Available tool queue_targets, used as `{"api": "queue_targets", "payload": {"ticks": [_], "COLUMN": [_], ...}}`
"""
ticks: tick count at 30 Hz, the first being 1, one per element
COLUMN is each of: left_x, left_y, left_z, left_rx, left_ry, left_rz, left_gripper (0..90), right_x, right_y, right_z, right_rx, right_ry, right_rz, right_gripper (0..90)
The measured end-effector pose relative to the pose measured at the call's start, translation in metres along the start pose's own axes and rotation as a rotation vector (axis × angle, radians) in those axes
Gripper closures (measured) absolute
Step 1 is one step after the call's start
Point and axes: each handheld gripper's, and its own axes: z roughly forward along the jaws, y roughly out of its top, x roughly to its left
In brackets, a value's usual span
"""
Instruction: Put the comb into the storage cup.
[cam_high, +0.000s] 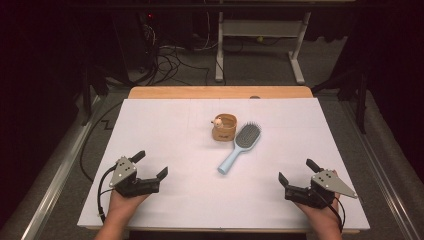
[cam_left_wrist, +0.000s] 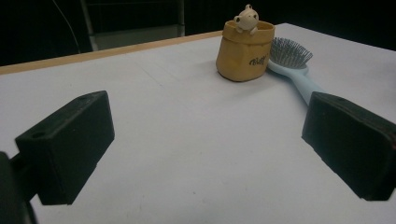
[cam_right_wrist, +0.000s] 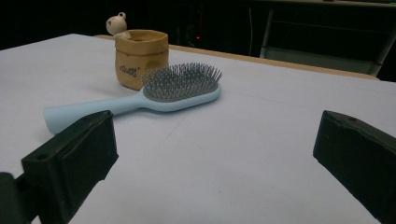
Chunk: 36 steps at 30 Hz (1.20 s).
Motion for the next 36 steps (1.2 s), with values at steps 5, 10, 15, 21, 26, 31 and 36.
{"api": "queue_targets", "payload": {"ticks": [5, 10, 15, 21, 26, 31, 36], "left_x": [0.0002, 0.0002, 0.0, 0.0002, 0.0004, 0.0004, 0.0005], "left_y": [0.0001, 0.0003, -0.0001, -0.0002, -0.0002, -0.0003, -0.0001], "left_z": [0.0004, 0.0001, 0.0014, 0.0014, 0.0015, 0.0019, 0.0016], "left_rx": [0.002, 0.001, 0.004, 0.005, 0.004, 0.007, 0.005], "left_ry": [-0.005, -0.013, -0.013, -0.015, -0.014, -0.014, -0.017], "left_rz": [-0.006, -0.012, -0.013, -0.015, -0.015, -0.016, -0.019], "left_gripper": [3.7, 3.8, 4.2, 4.2, 4.2, 4.2, 4.2], "right_x": [-0.0006, 0.0, 0.0006, 0.0012, 0.0022, 0.0024, 0.0024], "right_y": [0.0, 0.0002, 0.0004, 0.0011, 0.0011, 0.0011, 0.0006], "right_z": [-0.0007, -0.0006, 0.0006, 0.0004, 0.0012, 0.001, 0.0014], "right_rx": [-0.006, -0.006, 0.0, 0.012, 0.025, 0.031, 0.04], "right_ry": [0.002, 0.001, 0.008, 0.006, 0.005, 0.004, 0.014], "right_rz": [0.005, 0.002, 0.004, 0.006, 0.007, 0.013, 0.021], "right_gripper": [0.2, 0.2, 0.2, 3.3, 8.9, 16.2, 23.2]}}
